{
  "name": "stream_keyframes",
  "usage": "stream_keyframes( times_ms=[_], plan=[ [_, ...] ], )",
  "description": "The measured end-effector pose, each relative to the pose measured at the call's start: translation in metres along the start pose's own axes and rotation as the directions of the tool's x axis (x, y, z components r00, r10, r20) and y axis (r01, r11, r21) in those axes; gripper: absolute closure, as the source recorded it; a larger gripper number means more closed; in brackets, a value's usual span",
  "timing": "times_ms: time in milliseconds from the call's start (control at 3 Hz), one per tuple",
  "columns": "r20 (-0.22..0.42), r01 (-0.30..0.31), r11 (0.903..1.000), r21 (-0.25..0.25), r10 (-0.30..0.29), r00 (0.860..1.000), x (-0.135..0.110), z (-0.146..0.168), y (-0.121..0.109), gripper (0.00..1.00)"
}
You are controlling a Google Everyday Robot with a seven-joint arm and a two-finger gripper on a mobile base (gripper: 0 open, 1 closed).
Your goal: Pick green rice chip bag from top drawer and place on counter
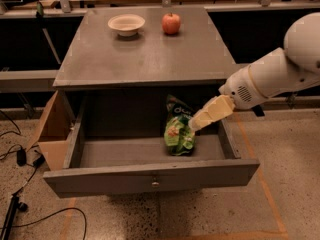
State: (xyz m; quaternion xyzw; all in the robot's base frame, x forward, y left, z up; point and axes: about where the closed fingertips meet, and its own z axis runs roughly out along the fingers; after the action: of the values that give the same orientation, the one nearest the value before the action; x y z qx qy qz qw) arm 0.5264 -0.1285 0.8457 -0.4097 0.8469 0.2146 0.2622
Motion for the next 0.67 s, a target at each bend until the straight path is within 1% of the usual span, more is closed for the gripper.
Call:
stream_keyframes(
  times_ms=[333, 667],
  plan=[
    [0.074, -0.042, 0.999, 0.012, 0.041, 0.996, -0.012, 0.057, -0.018, 0.0],
    [0.147, -0.034, 0.998, 0.053, 0.026, 0.989, -0.029, 0.115, -0.045, 0.0]
  ],
)
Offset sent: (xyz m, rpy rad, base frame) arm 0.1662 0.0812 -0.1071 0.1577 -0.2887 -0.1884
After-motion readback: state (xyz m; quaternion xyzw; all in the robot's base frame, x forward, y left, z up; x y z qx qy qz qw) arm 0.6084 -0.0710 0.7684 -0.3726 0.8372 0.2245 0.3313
